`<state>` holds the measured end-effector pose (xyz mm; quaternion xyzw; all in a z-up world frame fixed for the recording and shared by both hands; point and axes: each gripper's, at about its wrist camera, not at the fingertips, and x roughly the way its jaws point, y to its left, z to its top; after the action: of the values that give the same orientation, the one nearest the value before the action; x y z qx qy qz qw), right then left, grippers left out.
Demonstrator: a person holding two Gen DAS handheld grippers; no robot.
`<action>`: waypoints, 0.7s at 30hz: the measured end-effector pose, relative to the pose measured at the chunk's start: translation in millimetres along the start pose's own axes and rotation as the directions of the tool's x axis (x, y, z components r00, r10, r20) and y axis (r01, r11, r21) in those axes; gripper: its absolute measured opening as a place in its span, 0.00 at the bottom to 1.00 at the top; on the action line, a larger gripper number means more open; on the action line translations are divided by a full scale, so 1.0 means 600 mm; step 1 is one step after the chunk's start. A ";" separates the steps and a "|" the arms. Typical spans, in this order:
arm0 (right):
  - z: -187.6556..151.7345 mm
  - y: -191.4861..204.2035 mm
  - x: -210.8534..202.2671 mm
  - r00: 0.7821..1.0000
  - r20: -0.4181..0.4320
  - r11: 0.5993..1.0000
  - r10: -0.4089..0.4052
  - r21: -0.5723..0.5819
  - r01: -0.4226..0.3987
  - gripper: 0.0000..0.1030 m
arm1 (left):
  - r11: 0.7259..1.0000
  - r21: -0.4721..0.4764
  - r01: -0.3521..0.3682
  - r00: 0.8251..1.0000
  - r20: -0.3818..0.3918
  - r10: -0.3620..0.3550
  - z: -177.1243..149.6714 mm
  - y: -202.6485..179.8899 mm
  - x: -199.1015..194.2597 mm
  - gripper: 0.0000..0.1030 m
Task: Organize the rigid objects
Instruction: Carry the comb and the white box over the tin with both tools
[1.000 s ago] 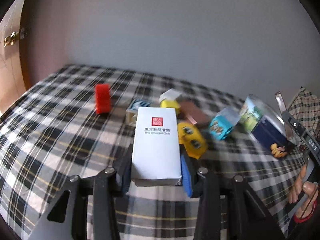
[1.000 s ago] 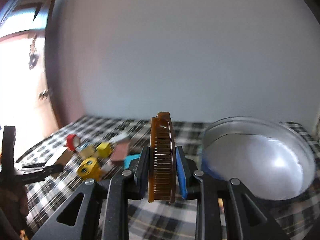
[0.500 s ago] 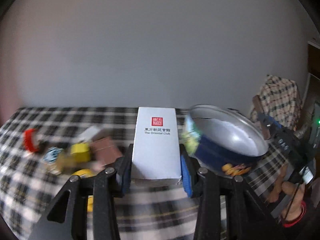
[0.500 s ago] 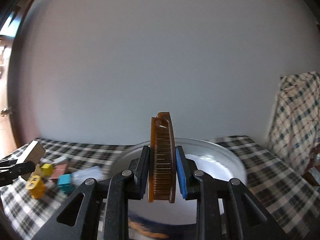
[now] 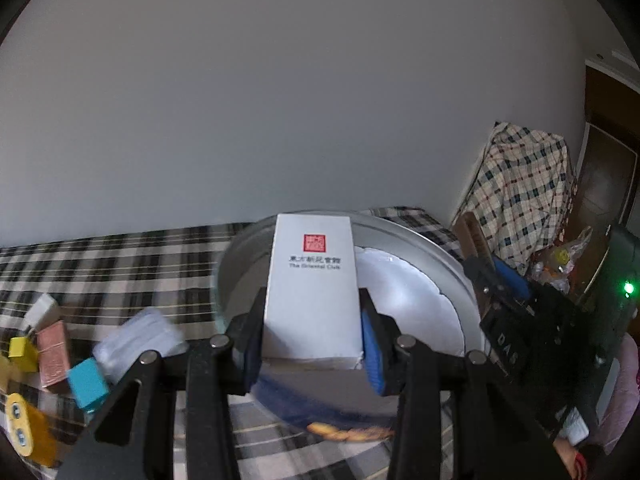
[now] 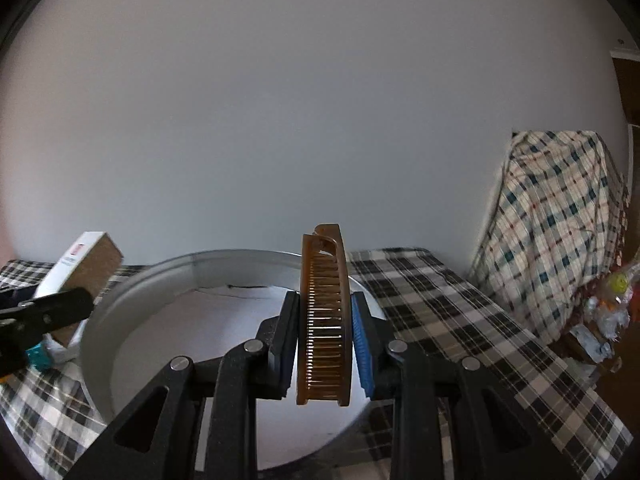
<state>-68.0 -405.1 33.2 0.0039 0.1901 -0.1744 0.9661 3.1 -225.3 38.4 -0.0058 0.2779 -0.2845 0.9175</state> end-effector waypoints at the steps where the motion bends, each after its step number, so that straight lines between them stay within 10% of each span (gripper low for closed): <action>1: -0.001 -0.007 0.005 1.000 -0.013 1.000 -0.001 0.009 0.001 0.27 | 1.000 0.011 -0.003 1.000 -0.003 0.003 0.002 -0.008 0.009 0.39; 21: -0.008 -0.016 0.044 0.993 -0.112 0.998 0.046 0.036 -0.042 0.27 | 0.996 0.081 -0.048 0.995 -0.082 0.054 -0.021 -0.043 0.088 0.39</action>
<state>-50.4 -422.8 19.5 0.0343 0.2413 -0.1558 0.9572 19.6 -272.8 5.1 0.0494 0.3050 -0.2718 0.9114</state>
